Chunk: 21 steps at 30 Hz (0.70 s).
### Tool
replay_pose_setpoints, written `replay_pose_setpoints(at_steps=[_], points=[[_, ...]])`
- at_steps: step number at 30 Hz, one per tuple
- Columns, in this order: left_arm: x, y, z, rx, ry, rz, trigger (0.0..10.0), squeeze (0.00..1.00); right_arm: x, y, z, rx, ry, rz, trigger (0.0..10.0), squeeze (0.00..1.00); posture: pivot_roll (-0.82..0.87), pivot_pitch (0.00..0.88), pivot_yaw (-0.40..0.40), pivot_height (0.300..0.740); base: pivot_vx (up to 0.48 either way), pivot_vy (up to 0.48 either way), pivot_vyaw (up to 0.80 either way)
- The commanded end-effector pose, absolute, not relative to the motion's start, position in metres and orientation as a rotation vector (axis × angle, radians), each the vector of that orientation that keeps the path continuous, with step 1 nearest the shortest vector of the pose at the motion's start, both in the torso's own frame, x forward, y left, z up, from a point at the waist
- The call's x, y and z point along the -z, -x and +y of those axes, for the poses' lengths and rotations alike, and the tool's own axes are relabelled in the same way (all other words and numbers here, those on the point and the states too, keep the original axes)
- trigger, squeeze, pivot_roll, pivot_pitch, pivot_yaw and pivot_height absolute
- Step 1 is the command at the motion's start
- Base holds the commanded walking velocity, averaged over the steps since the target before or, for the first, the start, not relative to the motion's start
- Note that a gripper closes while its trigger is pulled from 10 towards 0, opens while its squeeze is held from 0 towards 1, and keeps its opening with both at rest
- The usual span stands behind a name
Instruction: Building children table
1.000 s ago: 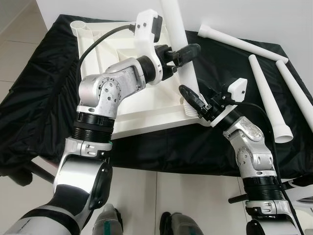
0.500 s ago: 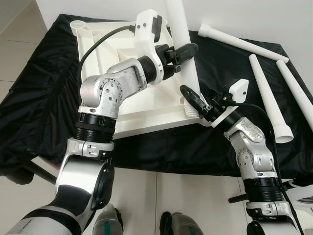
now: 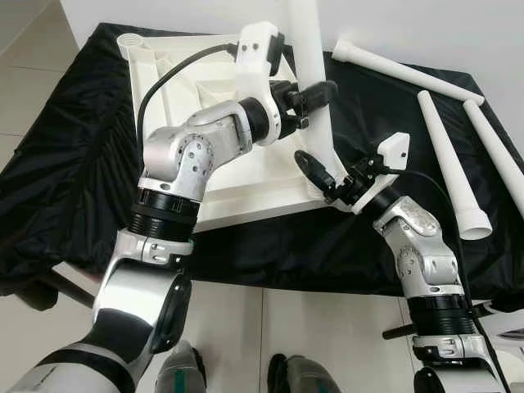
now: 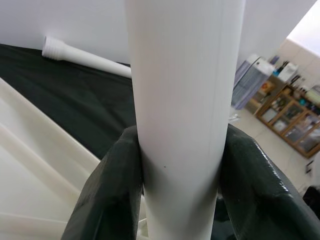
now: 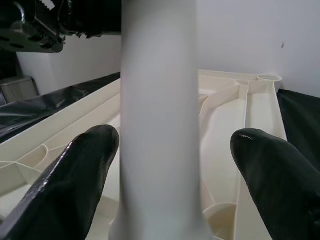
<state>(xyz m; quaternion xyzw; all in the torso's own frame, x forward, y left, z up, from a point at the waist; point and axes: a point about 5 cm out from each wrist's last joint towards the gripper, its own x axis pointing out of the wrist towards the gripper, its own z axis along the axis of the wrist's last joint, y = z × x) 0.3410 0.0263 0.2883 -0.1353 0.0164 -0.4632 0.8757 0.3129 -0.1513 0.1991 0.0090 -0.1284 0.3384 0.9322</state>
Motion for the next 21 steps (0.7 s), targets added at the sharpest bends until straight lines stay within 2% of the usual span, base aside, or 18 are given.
replay_pose_setpoints(at_steps=[1, 10, 21], points=[[-0.291, -0.335, 0.022, 1.031, 0.241, -0.005, 10.0, 0.00, -0.195, -0.314, -0.153, -0.687, -0.005, -0.221, 10.0, 0.00, 0.01, 0.097, -0.058, 0.740, 0.000, 0.000, 0.00], [-0.285, -0.327, 0.019, 1.058, 0.161, -0.019, 10.0, 0.00, -0.194, -0.317, -0.155, -0.686, -0.004, -0.152, 10.0, 0.00, 0.01, 0.093, -0.067, 0.740, 0.000, 0.000, 0.00], [-0.289, -0.322, 0.011, 1.087, 0.150, -0.047, 10.0, 0.00, -0.198, -0.319, -0.149, -0.734, 0.009, -0.103, 10.0, 0.00, 0.01, 0.082, -0.070, 0.740, 0.000, 0.000, 0.00]])
